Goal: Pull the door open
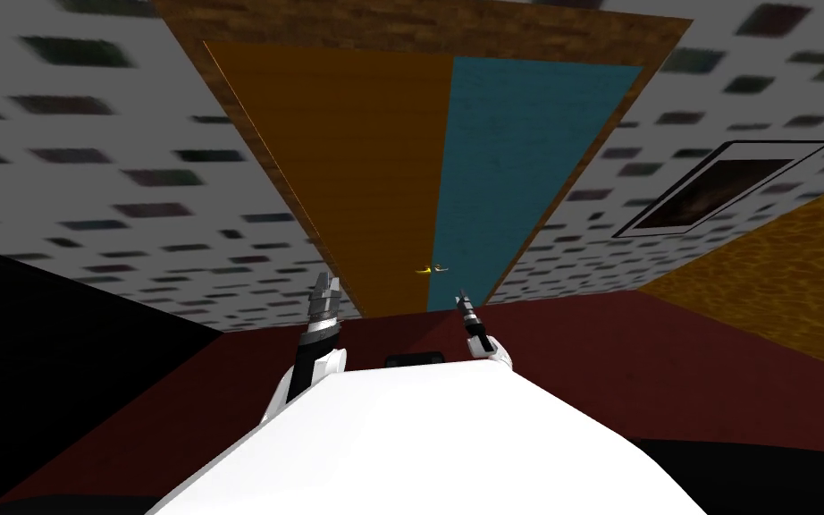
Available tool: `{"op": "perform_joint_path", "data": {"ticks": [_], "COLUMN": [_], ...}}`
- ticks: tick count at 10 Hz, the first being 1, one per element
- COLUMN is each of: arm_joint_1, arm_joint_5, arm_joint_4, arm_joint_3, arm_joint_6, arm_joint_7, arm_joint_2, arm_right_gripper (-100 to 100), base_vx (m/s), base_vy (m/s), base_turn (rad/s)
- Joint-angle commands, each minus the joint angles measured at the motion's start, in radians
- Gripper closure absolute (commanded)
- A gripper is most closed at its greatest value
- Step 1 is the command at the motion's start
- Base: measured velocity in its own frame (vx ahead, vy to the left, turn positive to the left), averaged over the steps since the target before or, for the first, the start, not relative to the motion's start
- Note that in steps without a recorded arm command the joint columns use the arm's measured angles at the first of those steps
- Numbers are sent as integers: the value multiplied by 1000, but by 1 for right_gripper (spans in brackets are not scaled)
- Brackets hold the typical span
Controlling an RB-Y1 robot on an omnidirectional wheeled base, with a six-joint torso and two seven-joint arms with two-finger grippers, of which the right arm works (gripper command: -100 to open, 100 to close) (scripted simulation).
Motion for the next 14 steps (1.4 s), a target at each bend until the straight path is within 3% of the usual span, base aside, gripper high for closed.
{"op": "perform_joint_path", "data": {"ticks": [1,12,13,14], "arm_joint_1": [-14,-100,-94,-78], "arm_joint_5": [4,33,32,14], "arm_joint_4": [40,280,266,282], "arm_joint_3": [-4,-31,-29,-60], "arm_joint_6": [-13,-85,-80,-81], "arm_joint_7": [-11,-64,-61,-57], "arm_joint_2": [-6,-31,-29,-49], "arm_right_gripper": [-100,-100,-100,-100], "base_vx": [109,110,55,3], "base_vy": [0,-2,7,-10], "base_turn": [42,46,6,101]}}
